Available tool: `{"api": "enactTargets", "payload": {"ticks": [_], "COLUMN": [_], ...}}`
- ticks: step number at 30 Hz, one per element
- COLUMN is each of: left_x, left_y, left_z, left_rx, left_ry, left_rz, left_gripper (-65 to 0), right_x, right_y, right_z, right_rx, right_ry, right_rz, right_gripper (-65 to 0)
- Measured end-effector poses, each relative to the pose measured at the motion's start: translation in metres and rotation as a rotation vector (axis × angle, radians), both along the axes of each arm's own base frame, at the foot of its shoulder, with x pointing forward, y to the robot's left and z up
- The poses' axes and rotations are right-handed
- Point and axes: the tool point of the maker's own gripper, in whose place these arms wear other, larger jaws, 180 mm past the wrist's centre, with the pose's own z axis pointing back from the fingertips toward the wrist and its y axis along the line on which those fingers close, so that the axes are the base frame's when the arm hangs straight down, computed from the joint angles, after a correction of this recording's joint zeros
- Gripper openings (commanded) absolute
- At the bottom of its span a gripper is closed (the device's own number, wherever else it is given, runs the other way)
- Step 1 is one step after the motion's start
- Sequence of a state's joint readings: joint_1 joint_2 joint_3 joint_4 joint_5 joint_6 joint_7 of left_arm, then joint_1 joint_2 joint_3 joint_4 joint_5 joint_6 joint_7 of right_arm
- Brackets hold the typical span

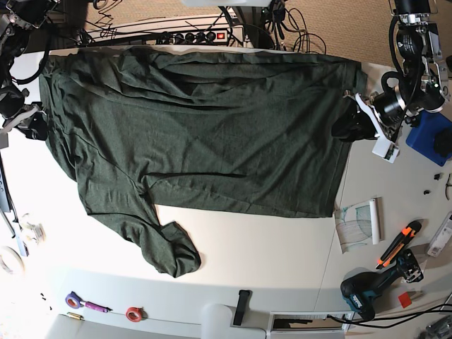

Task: Layout the t-shirt on the table in an organized manner, then fold the t-shirt properly
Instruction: 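Pull the collar edge apart with both grippers to smooth the shirt, then move both grippers along the shirt sides to its middle and grasp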

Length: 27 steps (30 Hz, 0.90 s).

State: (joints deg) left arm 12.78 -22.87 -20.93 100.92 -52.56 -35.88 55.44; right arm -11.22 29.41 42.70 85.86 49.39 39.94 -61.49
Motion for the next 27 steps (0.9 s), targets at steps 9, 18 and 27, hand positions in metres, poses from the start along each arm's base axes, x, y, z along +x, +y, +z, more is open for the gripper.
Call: {"api": "enactTargets", "payload": {"ticks": [9, 18, 27], "left_x": [0.004, 0.014, 0.060], "left_y": [0.000, 0.010, 0.032], "left_z": [0.005, 0.005, -0.002], "left_rx": [-0.017, 0.045, -0.010], "left_ry": [-0.029, -0.088, -0.071], "left_rz": [0.013, 0.051, 0.175], "left_gripper": [-50.1, -50.1, -48.7], "right_x": [0.000, 0.006, 0.008], "right_y": [0.000, -0.002, -0.005], "right_z": [0.000, 0.007, 0.009], "right_rx": [0.000, -0.005, -0.030], "right_ry": [-0.005, -0.049, -0.061], "right_rz": [0.000, -0.008, -0.016], "right_gripper": [-48.2, -48.2, -48.2]}}
